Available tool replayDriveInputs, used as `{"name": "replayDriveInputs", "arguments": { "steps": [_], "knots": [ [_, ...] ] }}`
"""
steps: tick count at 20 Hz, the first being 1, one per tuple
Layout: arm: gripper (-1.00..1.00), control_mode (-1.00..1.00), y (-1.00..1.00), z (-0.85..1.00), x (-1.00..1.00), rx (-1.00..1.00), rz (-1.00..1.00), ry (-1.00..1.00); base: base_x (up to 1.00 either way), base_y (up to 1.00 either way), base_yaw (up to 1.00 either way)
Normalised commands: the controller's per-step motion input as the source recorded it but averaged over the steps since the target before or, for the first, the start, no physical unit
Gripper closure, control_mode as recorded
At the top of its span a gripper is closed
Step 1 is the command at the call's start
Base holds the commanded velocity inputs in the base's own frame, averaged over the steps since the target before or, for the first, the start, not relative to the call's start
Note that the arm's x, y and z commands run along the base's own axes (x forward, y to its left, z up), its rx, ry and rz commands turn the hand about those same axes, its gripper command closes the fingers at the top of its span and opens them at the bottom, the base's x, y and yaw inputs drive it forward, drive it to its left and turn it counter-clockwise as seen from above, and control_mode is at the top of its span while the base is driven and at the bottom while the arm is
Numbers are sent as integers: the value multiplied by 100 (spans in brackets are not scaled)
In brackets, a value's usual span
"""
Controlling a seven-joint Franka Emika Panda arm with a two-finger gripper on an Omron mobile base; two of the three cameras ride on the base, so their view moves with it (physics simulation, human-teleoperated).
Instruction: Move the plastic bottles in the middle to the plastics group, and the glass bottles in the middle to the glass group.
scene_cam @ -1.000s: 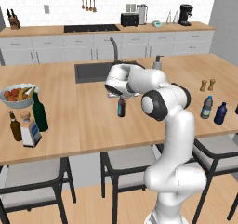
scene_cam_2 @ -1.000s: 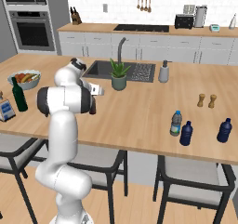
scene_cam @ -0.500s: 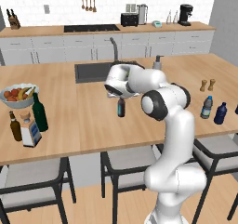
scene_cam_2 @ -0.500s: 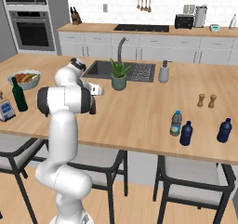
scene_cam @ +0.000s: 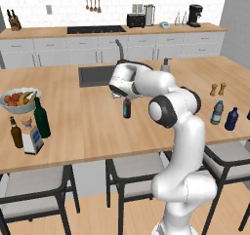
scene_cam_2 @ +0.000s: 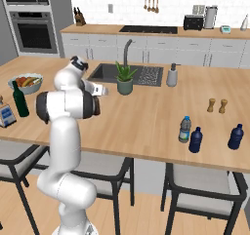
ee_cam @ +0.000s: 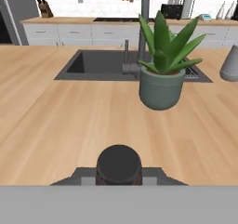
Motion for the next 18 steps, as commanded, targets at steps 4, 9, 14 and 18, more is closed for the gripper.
{"name": "replayDriveInputs", "arguments": {
  "steps": [4,9,14,18],
  "knots": [
    [100,-100,2,58,0,0,0,0,0,0,0],
    [100,-100,27,38,3,0,5,0,0,0,0],
    [100,-100,47,19,20,0,12,0,0,0,0],
    [100,-100,55,1,33,0,42,1,0,0,0]
  ]
}}
